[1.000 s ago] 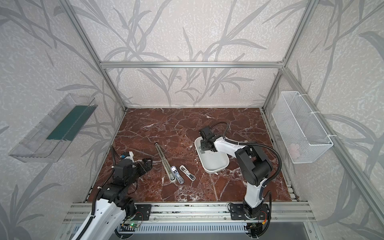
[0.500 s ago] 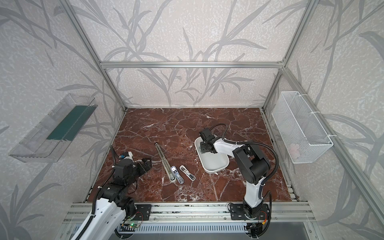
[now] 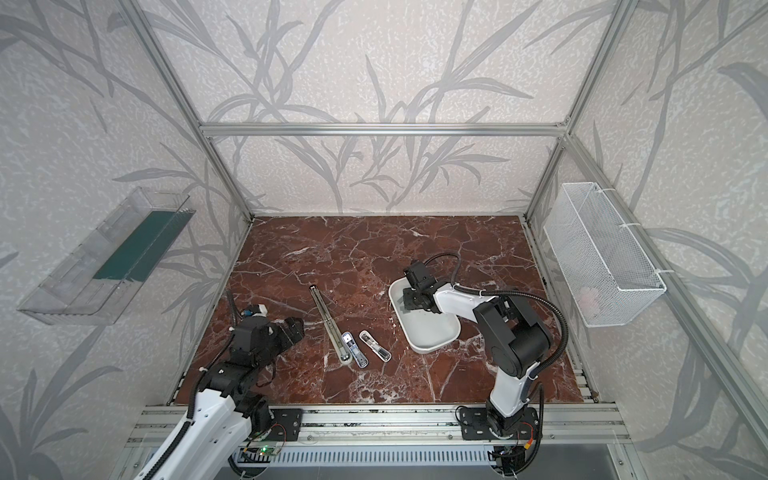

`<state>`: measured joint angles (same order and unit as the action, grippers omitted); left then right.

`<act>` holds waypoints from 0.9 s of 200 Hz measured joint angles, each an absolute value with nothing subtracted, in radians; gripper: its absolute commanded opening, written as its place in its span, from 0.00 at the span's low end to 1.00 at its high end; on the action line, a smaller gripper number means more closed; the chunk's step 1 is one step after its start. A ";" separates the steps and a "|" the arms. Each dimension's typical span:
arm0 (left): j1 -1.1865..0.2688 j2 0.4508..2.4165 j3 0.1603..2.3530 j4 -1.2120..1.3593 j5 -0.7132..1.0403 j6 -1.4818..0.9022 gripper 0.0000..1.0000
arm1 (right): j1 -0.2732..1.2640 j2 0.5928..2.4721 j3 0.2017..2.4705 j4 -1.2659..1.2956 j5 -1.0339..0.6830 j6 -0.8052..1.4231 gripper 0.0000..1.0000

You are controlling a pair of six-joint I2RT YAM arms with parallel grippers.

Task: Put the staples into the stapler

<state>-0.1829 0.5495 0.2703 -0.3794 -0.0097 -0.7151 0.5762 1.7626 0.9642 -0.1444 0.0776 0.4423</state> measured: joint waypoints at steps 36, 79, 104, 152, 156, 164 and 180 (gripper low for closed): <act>-0.183 0.550 0.270 -0.379 -0.017 -0.715 0.99 | 0.581 1.686 0.904 -0.168 0.086 0.466 0.35; -0.183 0.550 0.270 -0.380 -0.025 -0.715 0.99 | 0.582 1.649 0.890 -0.170 0.087 0.471 0.39; -0.183 0.550 0.270 -0.380 -0.029 -0.715 0.99 | 0.582 1.649 0.873 -0.162 0.080 0.471 0.42; -0.183 0.550 0.270 -0.380 -0.033 -0.715 0.99 | 0.582 1.650 0.832 -0.128 0.054 0.466 0.44; -0.183 0.550 0.270 -0.380 -0.033 -0.715 0.99 | 0.582 1.650 0.830 -0.125 0.051 0.464 0.44; -0.183 0.550 0.270 -0.380 -0.033 -0.715 0.99 | 0.582 1.651 0.828 -0.118 0.047 0.460 0.44; -0.183 0.550 0.270 -0.380 -0.033 -0.715 0.99 | 0.582 1.654 0.828 -0.099 0.041 0.451 0.44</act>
<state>-0.1833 0.5495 0.2703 -0.3798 -0.0334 -0.7151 0.5816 1.6535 0.8276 -0.0990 0.0414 0.4515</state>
